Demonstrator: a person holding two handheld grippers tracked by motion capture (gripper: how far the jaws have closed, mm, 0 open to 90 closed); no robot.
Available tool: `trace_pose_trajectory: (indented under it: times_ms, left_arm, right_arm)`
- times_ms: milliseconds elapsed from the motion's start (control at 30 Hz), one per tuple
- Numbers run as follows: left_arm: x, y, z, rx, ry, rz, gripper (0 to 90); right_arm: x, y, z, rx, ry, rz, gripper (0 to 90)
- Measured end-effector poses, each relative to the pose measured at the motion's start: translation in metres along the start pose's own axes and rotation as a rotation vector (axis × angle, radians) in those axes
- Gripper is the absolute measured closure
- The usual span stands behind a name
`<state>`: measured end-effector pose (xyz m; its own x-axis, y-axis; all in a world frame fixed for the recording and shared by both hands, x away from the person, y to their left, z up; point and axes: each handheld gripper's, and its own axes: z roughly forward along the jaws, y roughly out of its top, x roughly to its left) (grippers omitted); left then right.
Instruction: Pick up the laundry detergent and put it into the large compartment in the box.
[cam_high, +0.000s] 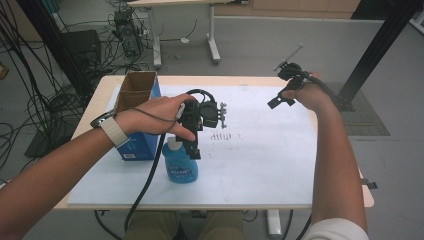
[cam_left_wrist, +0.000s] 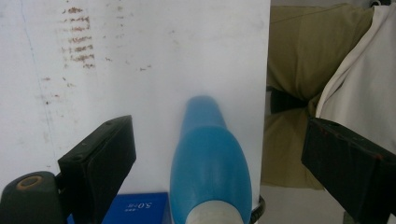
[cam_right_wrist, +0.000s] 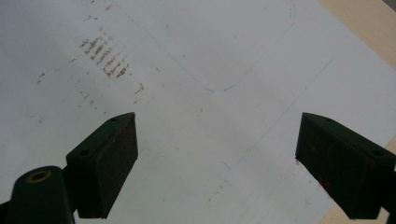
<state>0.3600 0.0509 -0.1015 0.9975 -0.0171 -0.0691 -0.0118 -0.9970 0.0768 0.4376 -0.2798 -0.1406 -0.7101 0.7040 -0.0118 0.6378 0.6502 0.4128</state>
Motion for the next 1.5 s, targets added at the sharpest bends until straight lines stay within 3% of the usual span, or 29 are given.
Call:
trace_pose_trajectory:
  times_ms: [333,1500]
  left_arm:
    - [0.0,-0.005,-0.002,-0.01,0.0,-0.007,10.3]
    - [0.002,-0.02,-0.003,-0.022,-0.006,-0.026,9.9]
  right_arm:
    - [-0.002,0.002,0.004,0.01,0.014,0.017,13.7]
    - [0.004,0.002,0.0,0.003,-0.009,0.017,13.7]
